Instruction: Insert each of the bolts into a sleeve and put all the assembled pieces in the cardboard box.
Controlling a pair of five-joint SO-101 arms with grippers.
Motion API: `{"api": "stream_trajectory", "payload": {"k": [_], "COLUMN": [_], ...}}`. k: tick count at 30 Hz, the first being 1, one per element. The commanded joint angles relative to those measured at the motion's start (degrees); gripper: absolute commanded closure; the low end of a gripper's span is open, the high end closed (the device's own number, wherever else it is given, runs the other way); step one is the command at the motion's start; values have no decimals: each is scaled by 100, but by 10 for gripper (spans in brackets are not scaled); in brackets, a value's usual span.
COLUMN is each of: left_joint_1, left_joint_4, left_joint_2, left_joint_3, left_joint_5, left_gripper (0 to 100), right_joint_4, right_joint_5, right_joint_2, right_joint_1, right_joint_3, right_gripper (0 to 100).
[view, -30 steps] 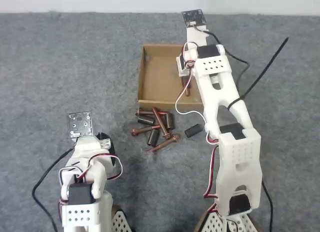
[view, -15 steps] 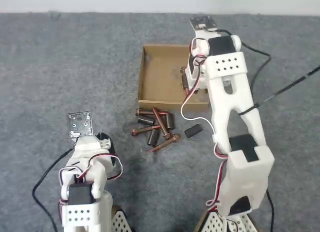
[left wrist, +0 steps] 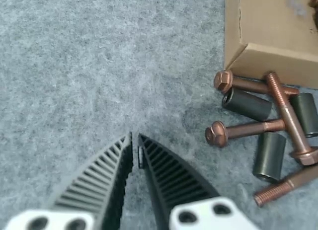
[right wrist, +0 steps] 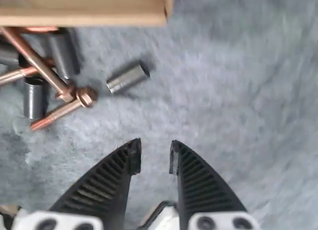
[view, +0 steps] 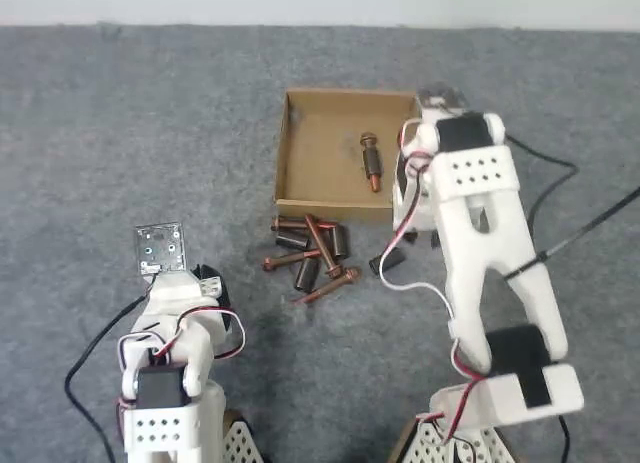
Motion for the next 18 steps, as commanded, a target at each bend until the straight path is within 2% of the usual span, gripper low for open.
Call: {"api": "stream_trajectory", "payload": {"k": [1, 5, 10, 18], "left_joint_1": [-44, -35, -35, -18], "left_joint_4": [26, 18, 18, 18], "left_joint_2": [-114, -114, -114, -114], "left_joint_3": [-75, -75, -75, -75], "left_joint_5": [-53, -53, -53, -53], "left_gripper": [991, 991, 991, 991], "right_joint_4": [-391, -1095, -2237, -3512], "right_joint_5": [-747, -1310, -1618, -2382], "right_joint_2": [-409, -409, -409, -418], "right_joint_1": [31, 13, -13, -295], "right_joint_3": [387, 941, 1776, 2611], "right_gripper": [923, 919, 920, 918]}}
